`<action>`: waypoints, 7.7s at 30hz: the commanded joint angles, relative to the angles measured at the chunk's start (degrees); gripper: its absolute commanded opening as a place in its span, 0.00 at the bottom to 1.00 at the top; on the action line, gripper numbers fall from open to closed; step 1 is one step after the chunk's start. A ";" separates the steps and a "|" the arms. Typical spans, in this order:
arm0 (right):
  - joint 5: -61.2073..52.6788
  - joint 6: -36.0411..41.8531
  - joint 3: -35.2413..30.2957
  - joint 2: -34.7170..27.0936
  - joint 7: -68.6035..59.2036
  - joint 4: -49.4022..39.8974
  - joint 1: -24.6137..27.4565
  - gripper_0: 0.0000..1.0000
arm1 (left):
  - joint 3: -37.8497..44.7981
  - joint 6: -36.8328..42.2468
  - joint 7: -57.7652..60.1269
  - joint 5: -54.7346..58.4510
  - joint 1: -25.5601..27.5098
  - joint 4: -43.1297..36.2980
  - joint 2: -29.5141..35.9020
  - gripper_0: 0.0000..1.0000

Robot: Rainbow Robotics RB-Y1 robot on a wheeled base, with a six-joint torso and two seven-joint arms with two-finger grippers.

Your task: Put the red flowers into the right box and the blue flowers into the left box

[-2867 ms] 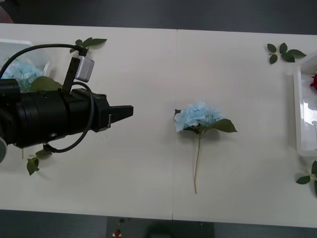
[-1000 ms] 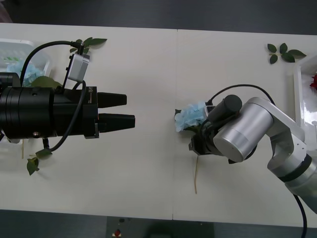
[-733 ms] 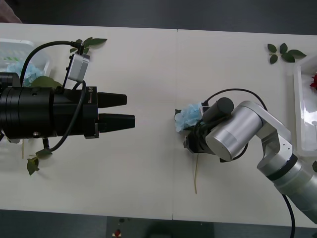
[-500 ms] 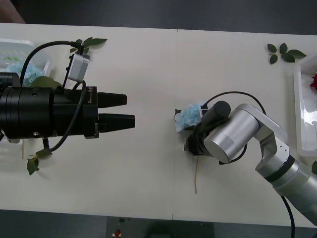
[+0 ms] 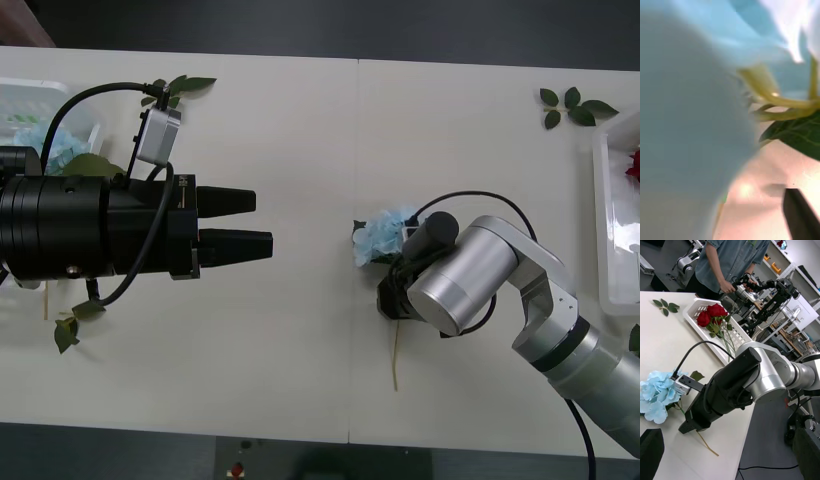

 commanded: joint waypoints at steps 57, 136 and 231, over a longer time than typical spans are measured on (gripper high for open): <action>-70.60 -0.34 -44.07 5.21 55.82 -6.84 -4.46 0.00 | -2.14 -3.63 -1.24 5.80 -1.99 -0.45 -2.06 1.00; -75.43 -6.22 -35.19 6.70 47.64 -6.58 -10.35 1.00 | 7.00 -18.05 12.29 0.09 6.54 1.30 13.93 0.00; -69.54 24.27 -56.20 -20.10 105.39 -0.95 -3.84 1.00 | 11.04 -14.36 19.23 -11.25 7.42 -6.69 16.57 1.00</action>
